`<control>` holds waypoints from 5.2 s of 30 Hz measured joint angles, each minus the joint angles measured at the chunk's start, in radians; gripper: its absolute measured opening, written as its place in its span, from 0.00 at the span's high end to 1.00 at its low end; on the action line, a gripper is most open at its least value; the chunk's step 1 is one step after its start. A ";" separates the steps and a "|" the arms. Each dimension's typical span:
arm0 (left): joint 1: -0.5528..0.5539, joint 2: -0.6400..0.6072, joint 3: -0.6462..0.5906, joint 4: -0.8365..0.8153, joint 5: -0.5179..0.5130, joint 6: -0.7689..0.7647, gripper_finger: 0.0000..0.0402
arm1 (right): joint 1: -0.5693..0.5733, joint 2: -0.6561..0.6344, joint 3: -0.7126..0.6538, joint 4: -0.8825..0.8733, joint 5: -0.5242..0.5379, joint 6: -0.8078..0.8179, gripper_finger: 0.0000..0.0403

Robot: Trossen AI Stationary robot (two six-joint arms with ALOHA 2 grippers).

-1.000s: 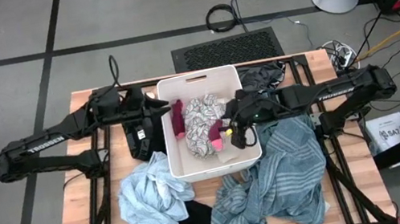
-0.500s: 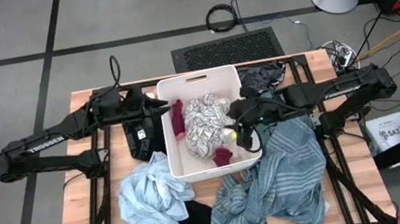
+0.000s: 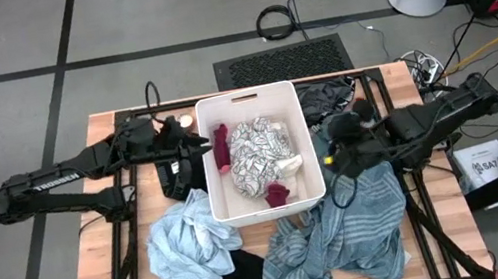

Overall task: Sort clothes
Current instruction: Adjust the laundry bin on the table, then put the light blue shirt into the laundry bin

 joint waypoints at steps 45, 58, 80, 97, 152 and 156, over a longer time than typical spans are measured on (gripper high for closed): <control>-0.154 -0.006 -0.146 0.224 -0.271 -0.007 0.70 | -0.828 0.104 -0.555 0.402 -0.575 -0.224 0.58; -0.195 -0.007 -0.143 0.077 0.074 -0.177 0.70 | -0.825 0.067 -0.555 0.358 -0.630 -0.270 0.58; -0.247 -0.239 -0.146 0.010 -0.217 -0.292 0.70 | -0.795 -0.120 -0.555 0.349 -0.674 -0.308 0.58; -0.173 -0.233 -0.146 -0.343 -0.615 -0.629 0.79 | -0.779 -0.129 -0.555 0.348 -0.674 -0.307 0.58; 0.108 -0.089 0.103 -0.496 0.004 -0.303 0.98 | -0.758 -0.475 -0.555 0.602 -0.854 -0.356 0.58; -0.001 -0.092 0.103 -0.635 0.066 -0.350 0.97 | -0.749 -0.519 -0.555 0.675 -1.003 -0.335 0.58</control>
